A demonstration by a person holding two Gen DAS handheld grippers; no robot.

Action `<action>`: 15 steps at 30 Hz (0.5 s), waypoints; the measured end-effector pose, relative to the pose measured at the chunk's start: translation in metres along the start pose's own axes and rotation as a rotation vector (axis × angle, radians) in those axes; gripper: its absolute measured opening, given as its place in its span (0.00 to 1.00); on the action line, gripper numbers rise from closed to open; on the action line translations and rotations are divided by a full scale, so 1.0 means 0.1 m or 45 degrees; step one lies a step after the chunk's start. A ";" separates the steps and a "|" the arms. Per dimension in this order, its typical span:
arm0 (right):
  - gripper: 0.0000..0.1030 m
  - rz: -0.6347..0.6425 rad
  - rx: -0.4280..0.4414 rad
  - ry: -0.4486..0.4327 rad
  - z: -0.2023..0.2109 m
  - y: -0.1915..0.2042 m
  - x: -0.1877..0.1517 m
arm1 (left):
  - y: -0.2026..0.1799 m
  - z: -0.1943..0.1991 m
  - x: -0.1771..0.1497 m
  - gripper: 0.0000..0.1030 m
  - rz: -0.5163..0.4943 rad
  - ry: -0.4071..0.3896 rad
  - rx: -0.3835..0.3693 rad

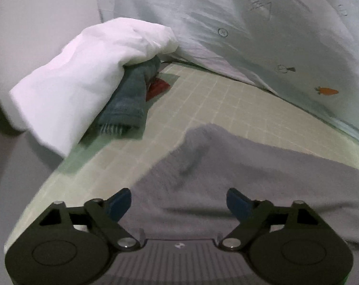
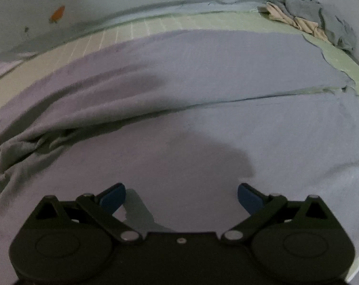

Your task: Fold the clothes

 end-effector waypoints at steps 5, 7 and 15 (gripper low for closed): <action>0.99 0.011 -0.060 0.022 0.10 0.19 0.04 | 0.11 -0.61 0.34 0.76 0.002 0.050 -0.109; 0.99 -0.008 -0.087 0.054 0.07 0.24 0.08 | 0.09 -0.86 0.39 0.70 0.004 0.080 -0.134; 0.99 -0.101 -0.133 0.114 0.07 0.32 0.18 | 0.13 -1.35 0.62 0.09 0.019 0.052 -0.095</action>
Point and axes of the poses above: each gripper's, at about its wrist camera, not at the fingertips, and z roughly against the way its jaws point, y to its left, x to its top, the point moved 8 cm from there along -z, roughly the way its jaws point, and after that the axes turned 10 degrees about -x, right-handed, at the moved point
